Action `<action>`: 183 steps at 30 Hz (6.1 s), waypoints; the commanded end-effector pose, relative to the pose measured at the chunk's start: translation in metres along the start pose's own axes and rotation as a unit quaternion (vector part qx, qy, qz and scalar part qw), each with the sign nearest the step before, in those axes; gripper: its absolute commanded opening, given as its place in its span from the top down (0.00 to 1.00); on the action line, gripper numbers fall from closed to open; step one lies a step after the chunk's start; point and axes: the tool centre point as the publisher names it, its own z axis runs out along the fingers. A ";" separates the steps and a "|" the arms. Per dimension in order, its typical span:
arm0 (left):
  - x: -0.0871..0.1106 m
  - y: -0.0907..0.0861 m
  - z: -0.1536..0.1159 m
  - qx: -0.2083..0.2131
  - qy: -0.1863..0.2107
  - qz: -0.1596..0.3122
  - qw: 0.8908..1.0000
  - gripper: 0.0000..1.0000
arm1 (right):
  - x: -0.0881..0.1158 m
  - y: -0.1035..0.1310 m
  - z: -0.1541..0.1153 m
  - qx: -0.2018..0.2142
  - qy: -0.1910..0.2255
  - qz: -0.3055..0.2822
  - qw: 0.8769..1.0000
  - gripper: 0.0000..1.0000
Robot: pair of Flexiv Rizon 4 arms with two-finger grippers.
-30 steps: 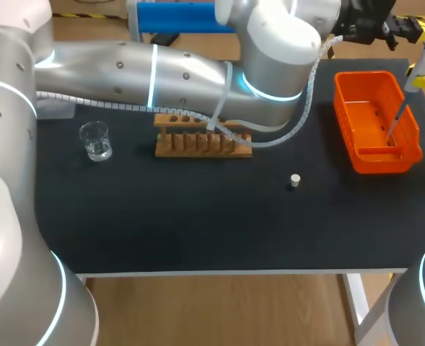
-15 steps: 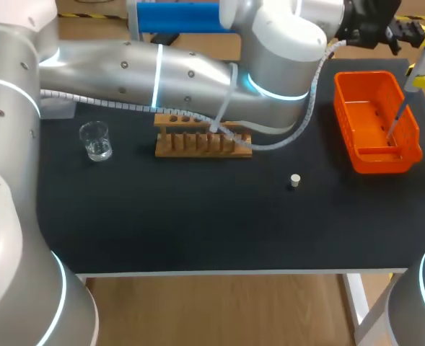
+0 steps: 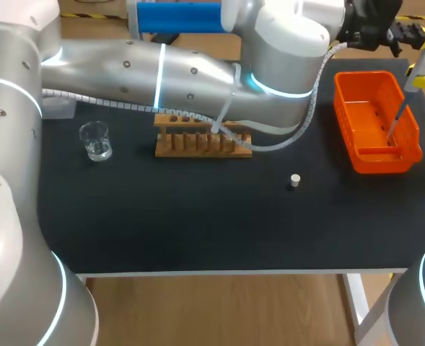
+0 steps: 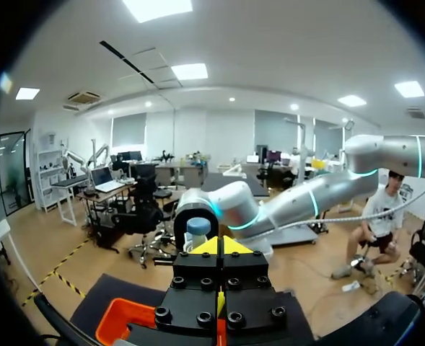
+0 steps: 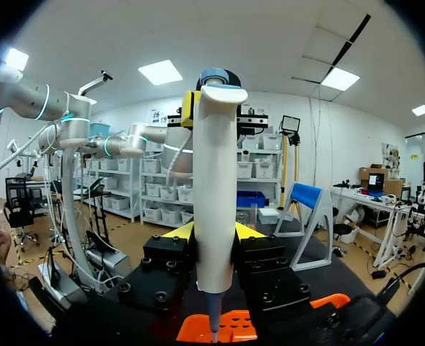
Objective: Invert the test tube, pick up the pipette, mount the tip to pipette, aspirate from beaker and dispense into the tube, eject the tip, return the pipette, and cap with the stopper.
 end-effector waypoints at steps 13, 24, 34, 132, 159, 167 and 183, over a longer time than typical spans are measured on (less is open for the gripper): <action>0.001 0.012 0.003 0.004 -0.010 -0.011 1.000 1.00 | 0.001 0.001 0.000 0.002 0.000 0.000 1.000 1.00; -0.003 0.008 -0.003 0.007 -0.027 -0.011 1.000 1.00 | 0.001 0.001 0.000 0.002 0.000 0.000 1.000 1.00; -0.008 0.006 -0.006 0.004 -0.048 -0.012 0.999 1.00 | 0.001 0.001 0.000 0.002 0.000 0.000 1.000 1.00; -0.013 0.015 -0.012 -0.004 -0.069 -0.010 0.998 1.00 | 0.001 0.001 0.000 0.002 0.000 0.000 1.000 1.00; -0.016 0.027 -0.013 -0.014 -0.069 -0.030 0.997 1.00 | 0.001 0.001 0.000 0.002 0.000 0.000 1.000 1.00; -0.016 0.027 -0.015 -0.011 -0.077 -0.029 0.997 1.00 | 0.001 0.001 0.000 0.002 0.000 0.000 1.000 1.00; -0.017 0.020 -0.005 -0.010 -0.061 -0.017 0.998 1.00 | 0.001 0.001 0.000 0.002 0.000 0.000 1.000 1.00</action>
